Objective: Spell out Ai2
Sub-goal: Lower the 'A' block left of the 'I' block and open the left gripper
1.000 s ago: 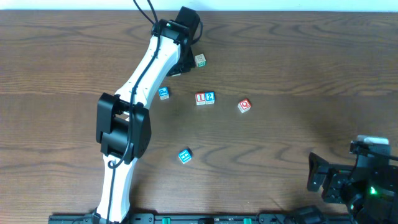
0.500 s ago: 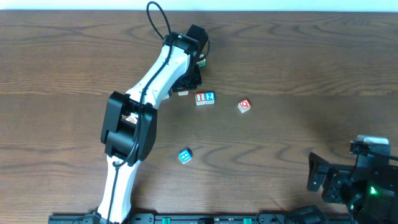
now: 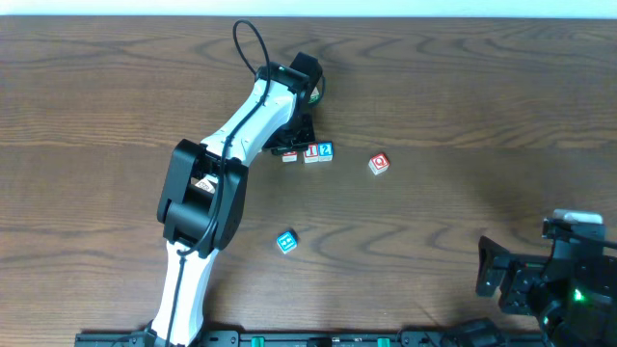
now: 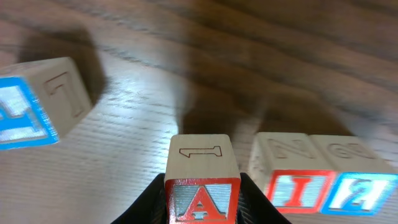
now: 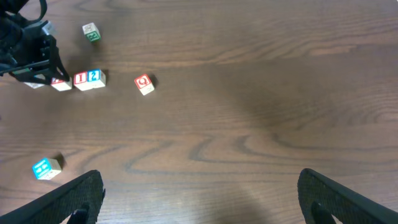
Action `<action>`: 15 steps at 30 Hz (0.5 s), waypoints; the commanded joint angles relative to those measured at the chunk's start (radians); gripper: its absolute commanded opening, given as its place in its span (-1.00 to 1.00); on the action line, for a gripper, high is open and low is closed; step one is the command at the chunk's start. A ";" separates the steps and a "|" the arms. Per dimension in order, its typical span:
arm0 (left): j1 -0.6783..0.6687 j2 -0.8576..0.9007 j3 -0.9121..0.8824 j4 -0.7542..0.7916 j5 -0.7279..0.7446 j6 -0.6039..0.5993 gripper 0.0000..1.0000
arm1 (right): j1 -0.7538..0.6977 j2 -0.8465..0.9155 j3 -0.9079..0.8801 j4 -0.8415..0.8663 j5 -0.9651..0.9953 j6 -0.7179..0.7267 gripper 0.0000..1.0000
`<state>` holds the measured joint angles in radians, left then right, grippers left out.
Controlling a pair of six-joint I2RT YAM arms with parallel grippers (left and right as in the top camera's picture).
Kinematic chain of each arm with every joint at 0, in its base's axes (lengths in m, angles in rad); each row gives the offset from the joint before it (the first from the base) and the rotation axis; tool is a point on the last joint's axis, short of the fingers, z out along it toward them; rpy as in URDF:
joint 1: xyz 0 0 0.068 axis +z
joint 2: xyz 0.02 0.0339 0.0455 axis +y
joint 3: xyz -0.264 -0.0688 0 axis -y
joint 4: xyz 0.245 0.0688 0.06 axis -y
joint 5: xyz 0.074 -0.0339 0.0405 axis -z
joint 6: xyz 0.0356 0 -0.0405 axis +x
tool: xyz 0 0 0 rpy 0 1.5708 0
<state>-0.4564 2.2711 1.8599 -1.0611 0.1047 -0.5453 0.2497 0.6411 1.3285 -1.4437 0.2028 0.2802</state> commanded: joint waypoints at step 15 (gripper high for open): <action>-0.019 0.013 -0.008 0.046 -0.036 0.023 -0.88 | -0.007 -0.002 0.000 -0.001 0.010 -0.008 0.98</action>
<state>-0.4751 2.2711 1.8599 -1.0134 0.1024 -0.5415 0.2497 0.6411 1.3285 -1.4437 0.2028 0.2802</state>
